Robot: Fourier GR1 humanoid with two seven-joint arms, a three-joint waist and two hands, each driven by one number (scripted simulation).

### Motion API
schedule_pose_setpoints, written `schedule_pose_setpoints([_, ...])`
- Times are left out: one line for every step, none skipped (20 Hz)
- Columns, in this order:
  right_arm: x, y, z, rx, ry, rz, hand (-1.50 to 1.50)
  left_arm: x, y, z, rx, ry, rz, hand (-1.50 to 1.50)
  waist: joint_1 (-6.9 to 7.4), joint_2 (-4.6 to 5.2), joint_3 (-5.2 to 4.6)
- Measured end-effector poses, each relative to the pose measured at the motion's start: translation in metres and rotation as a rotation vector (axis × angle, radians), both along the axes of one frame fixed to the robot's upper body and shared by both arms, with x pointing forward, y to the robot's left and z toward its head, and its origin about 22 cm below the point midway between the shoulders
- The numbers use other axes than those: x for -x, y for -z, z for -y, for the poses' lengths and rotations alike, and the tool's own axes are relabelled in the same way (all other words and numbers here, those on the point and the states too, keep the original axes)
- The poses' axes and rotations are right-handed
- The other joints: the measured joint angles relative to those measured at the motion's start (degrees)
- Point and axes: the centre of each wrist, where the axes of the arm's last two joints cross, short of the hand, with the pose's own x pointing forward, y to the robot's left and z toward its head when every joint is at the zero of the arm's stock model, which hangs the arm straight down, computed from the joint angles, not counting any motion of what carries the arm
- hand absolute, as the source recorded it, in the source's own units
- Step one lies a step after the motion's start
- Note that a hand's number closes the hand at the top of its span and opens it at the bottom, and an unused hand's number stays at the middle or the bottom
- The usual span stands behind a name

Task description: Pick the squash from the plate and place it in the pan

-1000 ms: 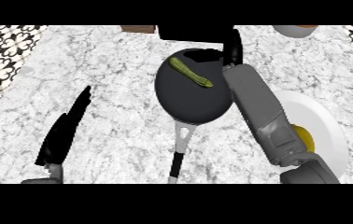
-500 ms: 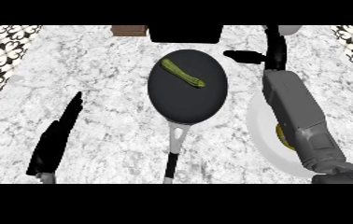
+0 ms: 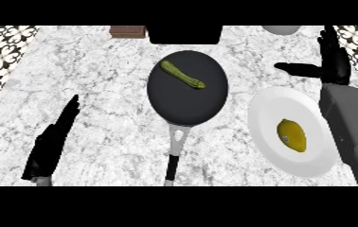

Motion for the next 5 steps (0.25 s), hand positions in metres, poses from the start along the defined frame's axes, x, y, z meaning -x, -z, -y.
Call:
schedule_pose_setpoints([0.005,0.002,0.01,0.009,-0.005,0.001,-1.5,-0.001,0.001,0.003,0.0,-0.001,0.003,0.0,-0.01,0.01,0.01])
schedule_pose_setpoints([0.011,0.002,0.022,0.009,-0.006,0.0,-1.5,0.002,-0.001,0.002,-0.001,-0.004,0.003,0.0,0.02,-0.01,0.01])
schedule_pose_setpoints([0.013,-0.002,0.028,0.01,-0.015,0.002,-1.5,0.001,-0.002,0.003,-0.002,-0.005,0.003,0.0,-0.1,-0.06,0.02])
schedule_pose_setpoints([0.017,-0.002,0.036,0.011,-0.018,0.0,-1.5,0.0,-0.003,0.003,-0.003,-0.006,0.001,0.0,-0.13,-0.08,0.0])
schedule_pose_setpoints([0.019,-0.002,0.043,0.013,-0.019,-0.002,-1.5,-0.002,-0.003,0.003,0.0,-0.001,0.003,0.0,0.04,0.0,0.01])
